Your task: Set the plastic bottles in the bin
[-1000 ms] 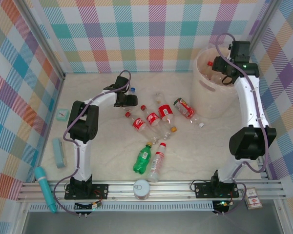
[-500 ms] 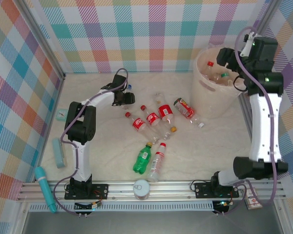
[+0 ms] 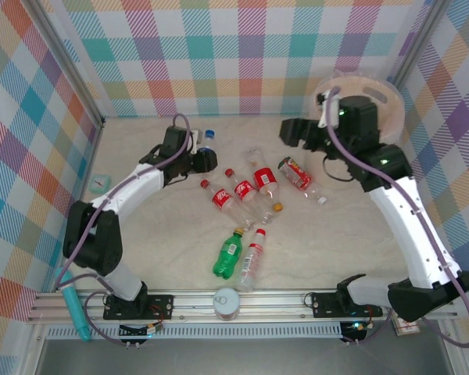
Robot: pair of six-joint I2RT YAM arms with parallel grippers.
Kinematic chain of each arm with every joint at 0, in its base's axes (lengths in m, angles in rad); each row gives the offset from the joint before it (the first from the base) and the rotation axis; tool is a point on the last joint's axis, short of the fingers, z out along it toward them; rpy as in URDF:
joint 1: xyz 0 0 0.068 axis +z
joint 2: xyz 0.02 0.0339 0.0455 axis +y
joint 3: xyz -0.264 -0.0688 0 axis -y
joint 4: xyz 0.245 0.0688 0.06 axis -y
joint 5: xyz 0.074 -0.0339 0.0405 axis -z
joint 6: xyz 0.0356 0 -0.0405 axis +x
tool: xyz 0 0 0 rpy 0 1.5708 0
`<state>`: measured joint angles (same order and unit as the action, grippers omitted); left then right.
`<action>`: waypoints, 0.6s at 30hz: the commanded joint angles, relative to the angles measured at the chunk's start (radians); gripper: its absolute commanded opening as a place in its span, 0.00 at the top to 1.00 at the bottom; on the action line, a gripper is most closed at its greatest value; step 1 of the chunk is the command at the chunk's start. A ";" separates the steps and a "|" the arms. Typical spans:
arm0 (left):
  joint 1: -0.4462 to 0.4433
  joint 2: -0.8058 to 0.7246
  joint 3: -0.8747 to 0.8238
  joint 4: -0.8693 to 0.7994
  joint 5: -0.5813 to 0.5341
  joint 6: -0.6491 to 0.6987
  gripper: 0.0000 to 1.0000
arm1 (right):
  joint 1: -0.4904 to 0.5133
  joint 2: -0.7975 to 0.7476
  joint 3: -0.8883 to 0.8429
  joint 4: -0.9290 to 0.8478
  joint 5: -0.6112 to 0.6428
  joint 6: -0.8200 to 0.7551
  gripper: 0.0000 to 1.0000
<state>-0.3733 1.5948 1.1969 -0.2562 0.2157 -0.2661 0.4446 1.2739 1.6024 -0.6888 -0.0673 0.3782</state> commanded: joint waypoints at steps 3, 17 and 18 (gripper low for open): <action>-0.052 -0.161 -0.125 0.068 0.122 -0.011 0.53 | 0.094 0.082 -0.100 0.143 -0.080 0.121 0.13; -0.127 -0.327 -0.335 0.381 0.303 -0.173 0.53 | 0.115 0.341 -0.208 0.498 -0.417 0.343 0.10; -0.132 -0.318 -0.336 0.398 0.303 -0.182 0.53 | 0.119 0.355 -0.208 0.509 -0.425 0.350 0.10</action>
<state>-0.4908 1.2629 0.8627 0.0319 0.4725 -0.4042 0.5472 1.6089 1.3937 -0.2977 -0.4034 0.6762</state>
